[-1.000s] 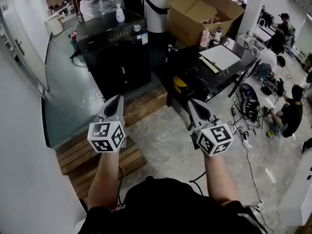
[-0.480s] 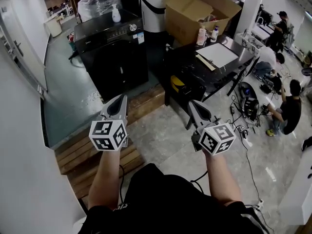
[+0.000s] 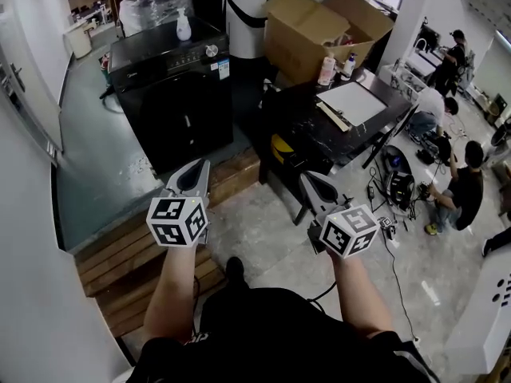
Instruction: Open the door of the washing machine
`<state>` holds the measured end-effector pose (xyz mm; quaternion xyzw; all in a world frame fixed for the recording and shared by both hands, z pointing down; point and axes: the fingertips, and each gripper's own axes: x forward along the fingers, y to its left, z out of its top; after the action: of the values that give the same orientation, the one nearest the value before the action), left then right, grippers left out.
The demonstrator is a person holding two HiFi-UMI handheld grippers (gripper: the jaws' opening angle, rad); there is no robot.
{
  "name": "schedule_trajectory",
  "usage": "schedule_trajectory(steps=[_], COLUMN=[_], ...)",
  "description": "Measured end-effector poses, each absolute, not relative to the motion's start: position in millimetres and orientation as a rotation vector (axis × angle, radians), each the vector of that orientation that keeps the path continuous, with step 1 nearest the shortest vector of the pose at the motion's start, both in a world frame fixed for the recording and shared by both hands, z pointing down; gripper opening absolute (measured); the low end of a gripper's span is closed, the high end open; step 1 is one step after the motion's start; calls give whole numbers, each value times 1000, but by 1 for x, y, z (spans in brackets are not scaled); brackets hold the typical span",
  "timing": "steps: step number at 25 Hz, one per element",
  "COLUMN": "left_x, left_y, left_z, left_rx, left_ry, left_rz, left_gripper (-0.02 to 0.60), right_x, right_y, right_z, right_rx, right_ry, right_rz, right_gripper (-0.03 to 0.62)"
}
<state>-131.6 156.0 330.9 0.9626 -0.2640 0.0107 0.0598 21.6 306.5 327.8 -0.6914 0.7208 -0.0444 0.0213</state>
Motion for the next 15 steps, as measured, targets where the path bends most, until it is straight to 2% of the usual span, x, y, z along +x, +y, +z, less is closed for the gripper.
schedule_trajectory(steps=[15], left_x=[-62], left_y=[-12], left_z=[348], left_rx=[2884], left_ry=[-755], left_rz=[75], left_gripper=[10], right_x=[79], right_y=[137], right_z=[350], right_rx=[-2154], right_ry=[2249], right_rz=[-273], right_gripper=[-6])
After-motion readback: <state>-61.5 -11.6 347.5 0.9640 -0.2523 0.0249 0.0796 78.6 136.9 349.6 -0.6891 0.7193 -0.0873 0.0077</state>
